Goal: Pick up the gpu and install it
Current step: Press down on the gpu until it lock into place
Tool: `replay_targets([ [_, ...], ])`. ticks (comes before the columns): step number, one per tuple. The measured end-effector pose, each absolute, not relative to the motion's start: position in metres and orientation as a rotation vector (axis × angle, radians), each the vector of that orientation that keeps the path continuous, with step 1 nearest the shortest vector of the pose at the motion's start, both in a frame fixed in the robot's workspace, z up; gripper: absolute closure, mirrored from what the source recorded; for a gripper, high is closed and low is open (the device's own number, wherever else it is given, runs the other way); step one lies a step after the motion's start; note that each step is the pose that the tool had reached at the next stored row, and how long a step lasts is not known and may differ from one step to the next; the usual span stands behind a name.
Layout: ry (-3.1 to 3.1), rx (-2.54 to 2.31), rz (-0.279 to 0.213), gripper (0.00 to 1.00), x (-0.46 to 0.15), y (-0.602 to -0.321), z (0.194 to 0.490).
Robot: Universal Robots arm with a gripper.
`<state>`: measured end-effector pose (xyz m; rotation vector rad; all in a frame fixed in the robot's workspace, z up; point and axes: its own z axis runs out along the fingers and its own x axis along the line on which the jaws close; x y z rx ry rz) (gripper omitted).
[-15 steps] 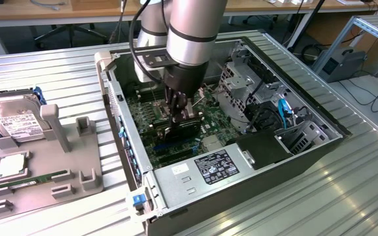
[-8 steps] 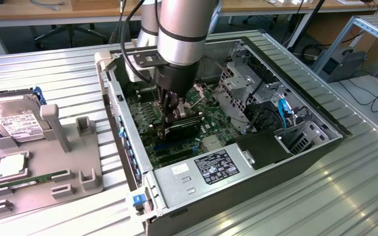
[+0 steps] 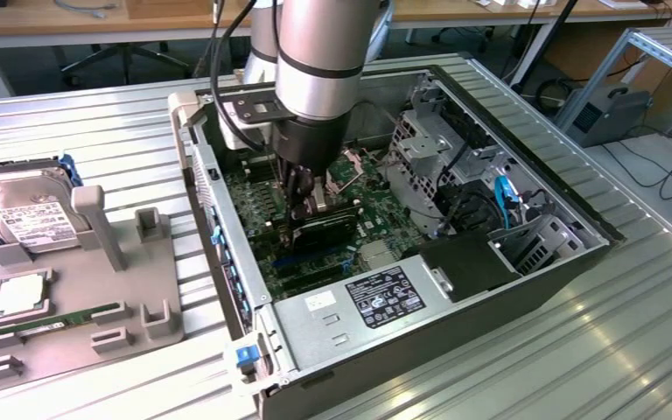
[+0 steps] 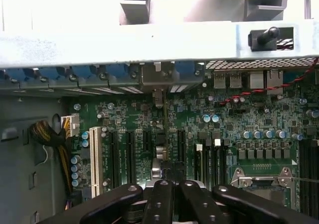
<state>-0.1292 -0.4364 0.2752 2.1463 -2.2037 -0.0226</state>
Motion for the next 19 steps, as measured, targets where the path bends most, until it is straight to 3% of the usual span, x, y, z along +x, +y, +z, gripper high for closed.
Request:
replay_targets([
  [19,-2.203,2.146,-0.021,0.89,-0.1312,-0.4370,0.2697],
])
